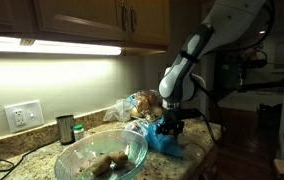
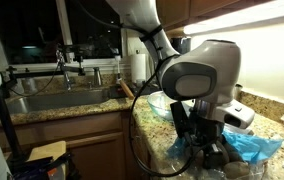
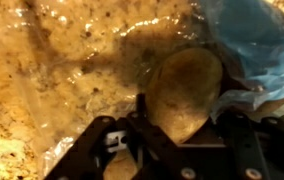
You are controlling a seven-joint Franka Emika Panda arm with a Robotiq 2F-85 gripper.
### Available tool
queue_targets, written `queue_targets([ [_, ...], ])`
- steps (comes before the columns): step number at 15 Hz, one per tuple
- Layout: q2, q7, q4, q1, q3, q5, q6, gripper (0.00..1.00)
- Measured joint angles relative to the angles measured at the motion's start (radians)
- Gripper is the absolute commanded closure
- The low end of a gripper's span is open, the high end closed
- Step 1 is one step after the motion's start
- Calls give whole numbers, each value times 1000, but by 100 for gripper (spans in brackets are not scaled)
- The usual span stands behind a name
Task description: Remove three potatoes from the plastic bag and place them in the glass bowl on the left
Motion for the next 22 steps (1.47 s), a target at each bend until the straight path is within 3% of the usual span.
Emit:
queue_targets([
  [11, -25, -3, 0, 4, 3, -13, -22, 64],
  [22, -168, -3, -14, 31, 5, -78, -87, 64],
])
